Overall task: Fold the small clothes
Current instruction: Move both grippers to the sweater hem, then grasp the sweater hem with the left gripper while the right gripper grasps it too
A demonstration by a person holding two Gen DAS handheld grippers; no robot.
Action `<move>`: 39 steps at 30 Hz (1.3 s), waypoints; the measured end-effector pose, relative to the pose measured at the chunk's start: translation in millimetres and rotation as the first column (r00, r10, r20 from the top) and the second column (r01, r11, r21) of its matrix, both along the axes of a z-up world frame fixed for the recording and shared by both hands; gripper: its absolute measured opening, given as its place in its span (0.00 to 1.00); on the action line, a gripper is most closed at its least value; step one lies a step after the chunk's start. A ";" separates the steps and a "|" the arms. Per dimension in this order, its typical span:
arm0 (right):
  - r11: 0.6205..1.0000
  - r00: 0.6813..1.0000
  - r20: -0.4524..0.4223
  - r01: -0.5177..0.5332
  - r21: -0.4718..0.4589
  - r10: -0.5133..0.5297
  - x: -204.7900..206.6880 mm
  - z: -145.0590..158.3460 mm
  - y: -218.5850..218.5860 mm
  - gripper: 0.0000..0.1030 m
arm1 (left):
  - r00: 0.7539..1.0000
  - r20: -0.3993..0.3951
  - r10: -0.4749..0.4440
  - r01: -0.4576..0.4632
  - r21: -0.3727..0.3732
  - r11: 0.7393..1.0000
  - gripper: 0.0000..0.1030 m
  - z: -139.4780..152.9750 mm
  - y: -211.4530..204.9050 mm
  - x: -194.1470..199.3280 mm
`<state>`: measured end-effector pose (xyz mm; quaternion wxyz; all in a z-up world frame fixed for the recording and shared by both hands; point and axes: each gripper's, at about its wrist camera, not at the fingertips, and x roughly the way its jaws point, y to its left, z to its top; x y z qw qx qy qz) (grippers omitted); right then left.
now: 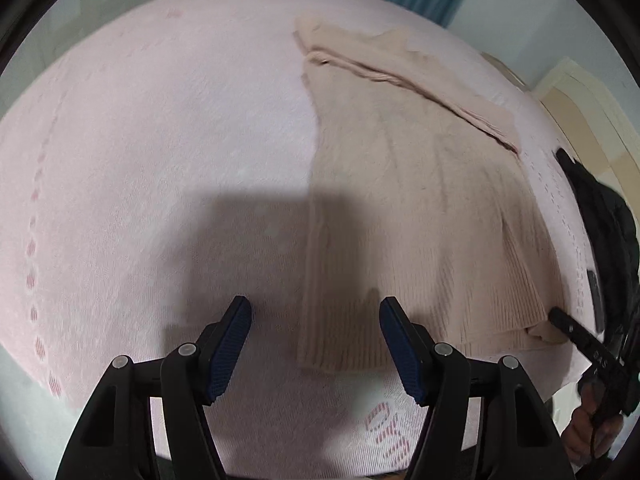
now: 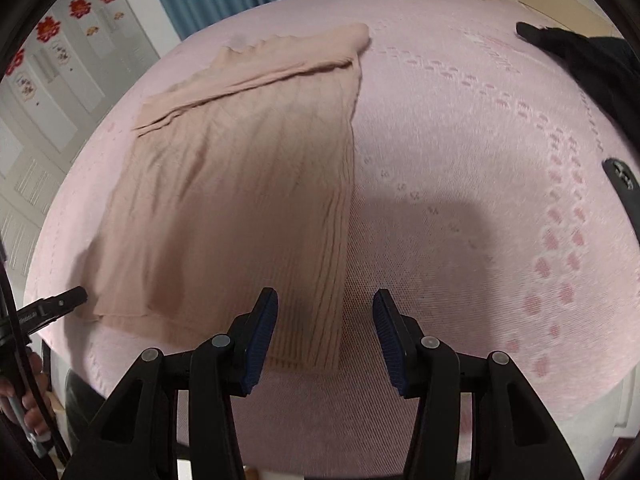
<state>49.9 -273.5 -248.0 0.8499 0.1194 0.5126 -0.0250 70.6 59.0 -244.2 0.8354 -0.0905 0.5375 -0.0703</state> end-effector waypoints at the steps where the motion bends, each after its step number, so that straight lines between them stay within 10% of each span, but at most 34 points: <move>1: 1.000 1.000 0.015 -0.003 -0.017 0.004 0.1 -1.9 4.1 0.48 | 1.000 0.001 -0.013 0.013 0.022 1.000 0.54 -3.3 -3.9 0.8; 3: 0.999 1.000 0.020 -0.010 -0.050 0.011 2.9 -4.0 10.6 0.40 | 0.999 0.024 -0.021 0.019 0.078 0.997 0.33 -4.8 -10.5 1.7; 5: 0.999 0.999 0.019 -0.043 -0.021 0.043 5.9 -3.9 13.7 0.07 | 0.998 0.028 -0.055 0.054 0.040 0.998 0.09 -3.9 -14.5 4.8; 15: 0.992 0.998 0.021 0.061 0.110 -0.063 -0.7 -3.4 -32.7 0.04 | 0.999 0.031 0.022 -0.019 -0.088 0.996 0.07 2.7 33.4 2.1; 39: 0.988 0.993 -0.019 0.115 0.105 -0.113 13.1 -6.9 -29.5 0.13 | 0.999 0.017 -0.030 0.031 -0.081 0.996 0.10 -5.1 19.7 0.5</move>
